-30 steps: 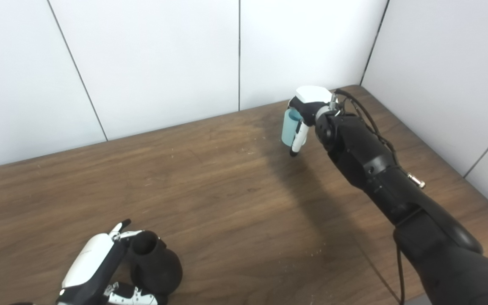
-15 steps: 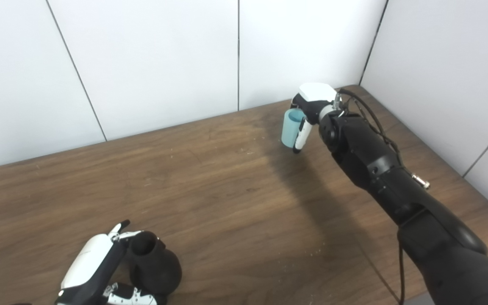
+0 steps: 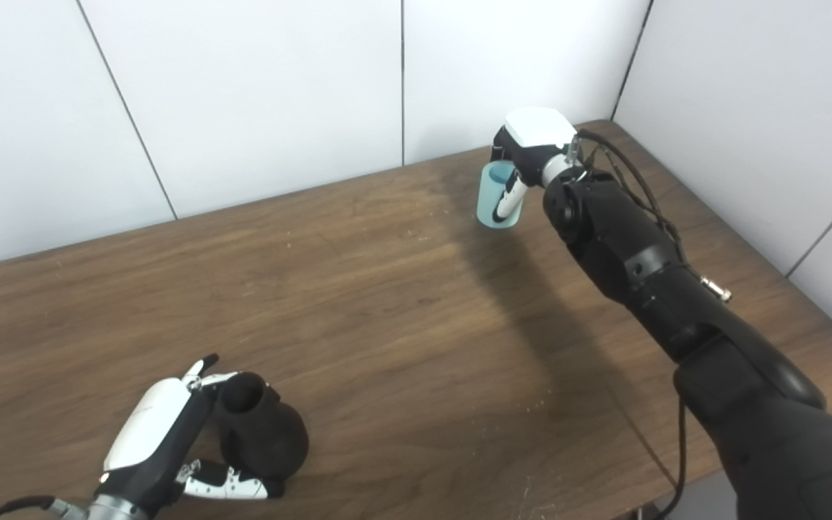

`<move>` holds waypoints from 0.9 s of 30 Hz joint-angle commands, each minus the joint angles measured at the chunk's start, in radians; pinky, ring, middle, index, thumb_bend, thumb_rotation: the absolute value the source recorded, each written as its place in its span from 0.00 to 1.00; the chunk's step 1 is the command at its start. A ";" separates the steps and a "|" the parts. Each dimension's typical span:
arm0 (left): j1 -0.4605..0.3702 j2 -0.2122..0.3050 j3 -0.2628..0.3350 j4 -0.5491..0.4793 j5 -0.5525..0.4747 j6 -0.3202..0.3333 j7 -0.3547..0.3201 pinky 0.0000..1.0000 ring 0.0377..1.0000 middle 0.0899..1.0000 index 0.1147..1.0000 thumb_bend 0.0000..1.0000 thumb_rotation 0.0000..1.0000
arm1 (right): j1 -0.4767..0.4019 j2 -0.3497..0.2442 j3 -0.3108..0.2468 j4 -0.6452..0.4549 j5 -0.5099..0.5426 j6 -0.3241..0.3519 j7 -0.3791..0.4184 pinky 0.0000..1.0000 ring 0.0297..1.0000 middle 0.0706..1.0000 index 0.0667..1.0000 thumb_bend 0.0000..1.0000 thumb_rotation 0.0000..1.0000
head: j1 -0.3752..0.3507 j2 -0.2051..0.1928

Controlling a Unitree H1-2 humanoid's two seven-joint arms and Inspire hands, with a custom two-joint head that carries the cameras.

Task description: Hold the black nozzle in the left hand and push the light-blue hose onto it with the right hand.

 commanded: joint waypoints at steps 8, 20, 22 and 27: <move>0.025 0.019 -0.002 0.024 0.029 0.055 -0.048 1.00 0.72 0.49 0.38 0.52 0.00 | -0.026 -0.019 -0.009 0.003 -0.004 -0.012 -0.011 0.51 0.56 0.55 0.45 0.52 0.13 | 0.002 0.003; 0.023 0.020 0.002 0.018 0.027 0.060 -0.044 1.00 0.72 0.49 0.38 0.52 0.00 | -0.026 -0.015 0.014 -0.015 -0.019 0.012 0.030 0.48 0.52 0.55 0.45 0.52 0.13 | 0.005 0.005; 0.022 0.019 0.002 0.020 0.028 0.059 -0.042 1.00 0.72 0.49 0.38 0.52 0.00 | -0.029 -0.014 0.014 -0.012 -0.019 0.011 0.031 0.45 0.49 0.48 0.44 0.53 0.03 | 0.007 0.004; 0.020 0.018 0.000 0.025 0.031 0.056 -0.038 1.00 0.72 0.49 0.38 0.52 0.00 | -0.027 -0.013 0.010 -0.012 -0.016 -0.004 0.012 0.40 0.41 0.46 0.47 0.52 0.00 | 0.006 0.003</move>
